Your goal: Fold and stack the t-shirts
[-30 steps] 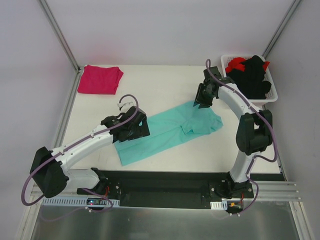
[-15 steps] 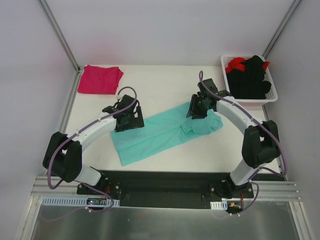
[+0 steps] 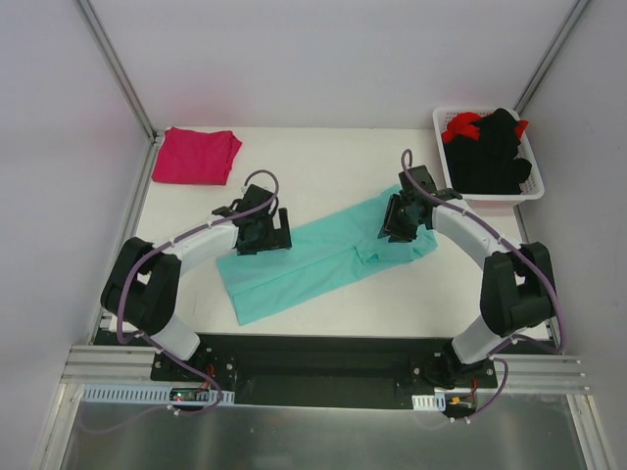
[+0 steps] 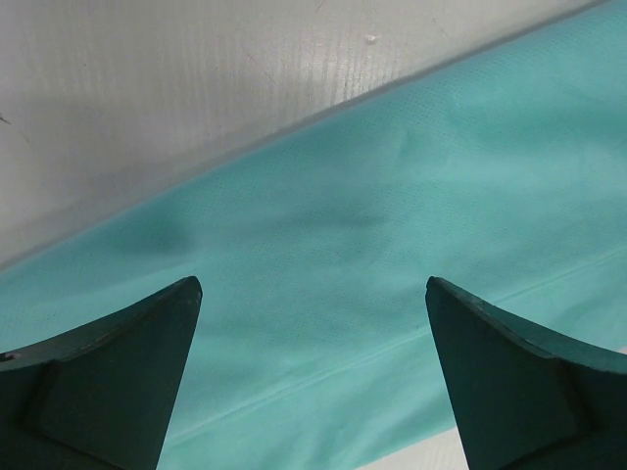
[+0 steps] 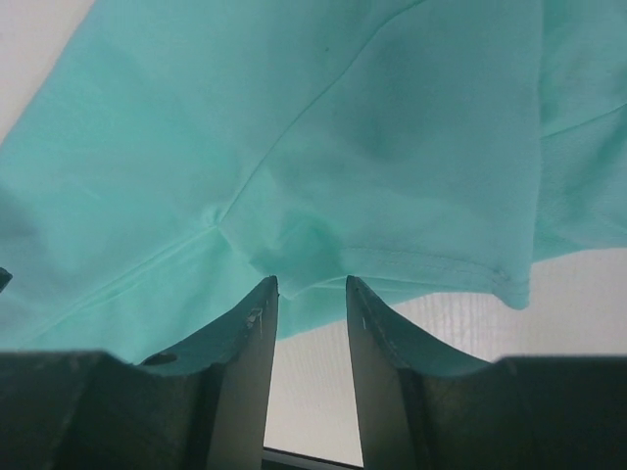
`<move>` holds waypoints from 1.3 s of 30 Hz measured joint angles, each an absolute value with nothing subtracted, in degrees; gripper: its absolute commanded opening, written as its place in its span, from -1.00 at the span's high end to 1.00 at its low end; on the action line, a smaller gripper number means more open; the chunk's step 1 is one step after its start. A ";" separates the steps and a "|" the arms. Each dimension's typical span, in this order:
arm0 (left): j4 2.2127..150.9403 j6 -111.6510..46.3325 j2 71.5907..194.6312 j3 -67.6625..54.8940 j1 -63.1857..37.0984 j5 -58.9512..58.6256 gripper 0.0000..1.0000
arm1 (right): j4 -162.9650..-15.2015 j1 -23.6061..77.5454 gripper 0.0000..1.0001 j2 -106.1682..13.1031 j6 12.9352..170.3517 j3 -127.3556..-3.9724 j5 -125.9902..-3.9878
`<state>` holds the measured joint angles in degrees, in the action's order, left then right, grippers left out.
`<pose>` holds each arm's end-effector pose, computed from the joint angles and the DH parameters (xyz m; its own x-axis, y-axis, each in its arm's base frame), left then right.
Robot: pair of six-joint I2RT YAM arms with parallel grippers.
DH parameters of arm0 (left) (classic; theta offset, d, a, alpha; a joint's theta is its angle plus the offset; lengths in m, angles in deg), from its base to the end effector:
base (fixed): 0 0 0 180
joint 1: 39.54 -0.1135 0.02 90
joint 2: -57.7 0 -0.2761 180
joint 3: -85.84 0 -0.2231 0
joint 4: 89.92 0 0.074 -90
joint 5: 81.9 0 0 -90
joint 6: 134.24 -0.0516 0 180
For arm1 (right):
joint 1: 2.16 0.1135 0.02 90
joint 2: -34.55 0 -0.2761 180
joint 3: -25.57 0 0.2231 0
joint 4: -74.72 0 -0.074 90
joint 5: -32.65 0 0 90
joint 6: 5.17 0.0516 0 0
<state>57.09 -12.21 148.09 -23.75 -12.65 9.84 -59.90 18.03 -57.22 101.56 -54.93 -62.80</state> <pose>0.2747 -0.1375 0.2131 -0.8347 -0.1711 -0.5234 -0.0082 0.9543 -0.2989 0.2951 0.1137 0.2411 -0.8638 -0.0123 -0.5036 -0.1503 0.9605 0.2342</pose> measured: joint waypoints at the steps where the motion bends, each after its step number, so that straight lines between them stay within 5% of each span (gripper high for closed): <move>1: 57.37 -12.23 148.07 -23.86 -12.65 9.79 -0.98 | -60.01 17.55 0.25 -57.22 101.65 -54.91 -62.52; 39: 69.30 -7.18 139.26 -39.27 -13.02 10.03 -0.98 | -60.49 8.28 0.23 -78.22 101.71 -72.07 -69.31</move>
